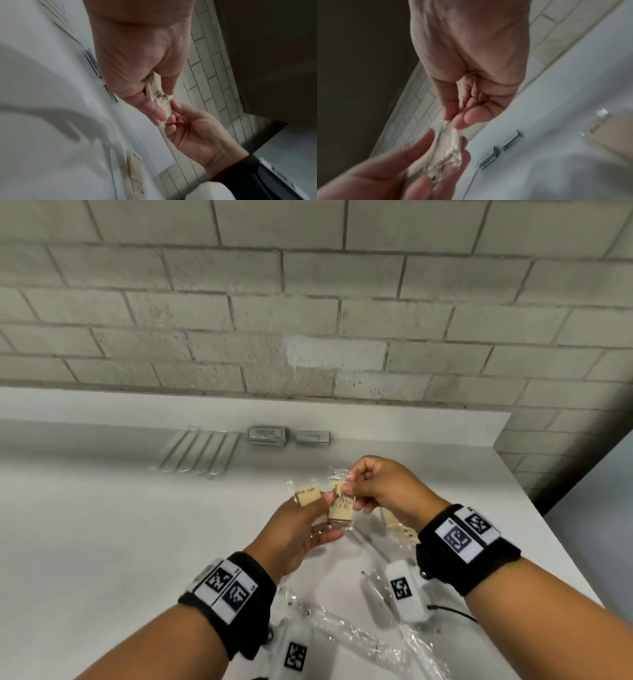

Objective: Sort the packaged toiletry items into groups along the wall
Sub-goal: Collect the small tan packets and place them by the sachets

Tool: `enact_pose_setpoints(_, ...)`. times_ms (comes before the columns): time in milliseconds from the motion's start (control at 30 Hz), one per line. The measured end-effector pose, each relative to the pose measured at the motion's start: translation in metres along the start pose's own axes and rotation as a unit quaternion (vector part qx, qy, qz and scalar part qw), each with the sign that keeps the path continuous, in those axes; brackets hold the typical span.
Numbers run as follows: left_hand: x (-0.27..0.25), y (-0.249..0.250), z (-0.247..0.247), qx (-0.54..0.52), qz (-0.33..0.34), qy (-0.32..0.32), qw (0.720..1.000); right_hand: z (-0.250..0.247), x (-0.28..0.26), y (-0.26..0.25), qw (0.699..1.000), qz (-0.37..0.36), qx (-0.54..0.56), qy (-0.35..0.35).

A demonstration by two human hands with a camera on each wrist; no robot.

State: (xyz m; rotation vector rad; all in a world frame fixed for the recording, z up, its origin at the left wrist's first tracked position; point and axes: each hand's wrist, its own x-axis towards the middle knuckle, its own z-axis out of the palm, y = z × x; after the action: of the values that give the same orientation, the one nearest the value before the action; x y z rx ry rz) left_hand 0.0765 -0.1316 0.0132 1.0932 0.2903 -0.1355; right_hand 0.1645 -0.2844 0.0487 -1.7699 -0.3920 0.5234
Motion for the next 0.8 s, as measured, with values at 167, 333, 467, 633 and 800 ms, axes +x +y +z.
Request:
enact_pose_setpoints(167,-0.007,0.010,-0.006,-0.045,-0.064,0.004,0.997,-0.006,-0.014,-0.001,0.993,-0.054,0.087,-0.063)
enact_pose_setpoints(333,-0.013,0.011,0.004,-0.036,-0.023,0.011,0.999,0.001,-0.020,-0.002,0.995,-0.035,0.072,0.063)
enact_pose_setpoints(467,-0.012,0.010,0.008,-0.059,0.055,0.036,0.996,0.009,-0.032,0.002,0.980,0.017,0.196,0.031)
enact_pose_setpoints(633,-0.016,0.008,0.012,-0.071,0.065,0.037,0.995,0.018,-0.037,0.007,0.989,-0.017,0.120,0.083)
enact_pose_setpoints(800,-0.018,0.012,0.012,-0.113,0.044,0.051,0.991,0.003,-0.038,-0.003,0.994,-0.054,0.086,0.049)
